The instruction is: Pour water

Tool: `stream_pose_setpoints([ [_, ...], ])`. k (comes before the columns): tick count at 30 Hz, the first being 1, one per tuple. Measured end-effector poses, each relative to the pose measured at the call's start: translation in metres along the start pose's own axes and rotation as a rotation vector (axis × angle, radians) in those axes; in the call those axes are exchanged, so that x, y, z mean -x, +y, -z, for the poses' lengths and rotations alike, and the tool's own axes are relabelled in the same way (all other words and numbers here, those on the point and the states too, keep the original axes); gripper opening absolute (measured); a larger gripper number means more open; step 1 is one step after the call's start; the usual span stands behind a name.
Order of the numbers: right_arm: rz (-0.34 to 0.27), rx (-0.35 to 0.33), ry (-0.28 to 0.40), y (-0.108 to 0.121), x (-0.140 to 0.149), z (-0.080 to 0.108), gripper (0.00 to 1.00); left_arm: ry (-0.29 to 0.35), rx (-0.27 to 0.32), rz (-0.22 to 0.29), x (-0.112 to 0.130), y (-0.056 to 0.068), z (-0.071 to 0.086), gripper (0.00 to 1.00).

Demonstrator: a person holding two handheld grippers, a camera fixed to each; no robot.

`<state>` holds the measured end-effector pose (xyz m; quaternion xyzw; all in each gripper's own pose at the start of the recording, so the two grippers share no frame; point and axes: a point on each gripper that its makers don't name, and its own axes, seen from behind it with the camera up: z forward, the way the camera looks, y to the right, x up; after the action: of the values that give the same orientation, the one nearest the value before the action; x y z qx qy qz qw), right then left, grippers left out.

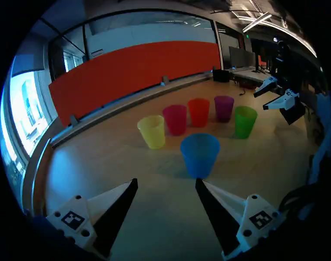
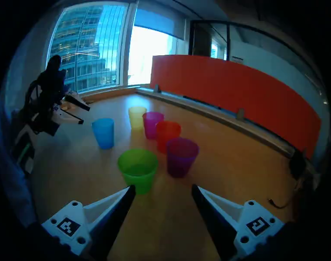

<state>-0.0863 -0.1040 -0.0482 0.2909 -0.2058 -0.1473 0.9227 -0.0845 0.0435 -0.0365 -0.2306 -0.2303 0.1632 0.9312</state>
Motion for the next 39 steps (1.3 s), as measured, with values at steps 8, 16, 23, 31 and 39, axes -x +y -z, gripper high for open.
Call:
stream_pose_setpoints([
  [8, -0.076, 0.112, 0.104, 0.018, -0.025, 0.01, 1.0, 0.123, -0.089, 0.02, -0.022, -0.014, 0.01, 0.99],
  [16, -0.149, 0.249, 0.219, 0.045, -0.047, 0.022, 1.0, 0.253, -0.181, 0.082, -0.047, -0.033, 0.023, 0.99],
  [23, -0.199, 0.371, 0.291, 0.072, -0.056, 0.032, 1.0, 0.34, -0.263, 0.121, -0.063, -0.045, 0.035, 0.99],
  [31, -0.202, 0.507, 0.368, 0.091, -0.067, 0.052, 1.0, 0.42, -0.323, 0.181, -0.075, -0.05, 0.043, 0.99],
  [39, -0.219, 0.645, 0.432, 0.107, -0.076, 0.076, 1.0, 0.497, -0.346, 0.27, -0.084, -0.054, 0.047, 0.99],
])
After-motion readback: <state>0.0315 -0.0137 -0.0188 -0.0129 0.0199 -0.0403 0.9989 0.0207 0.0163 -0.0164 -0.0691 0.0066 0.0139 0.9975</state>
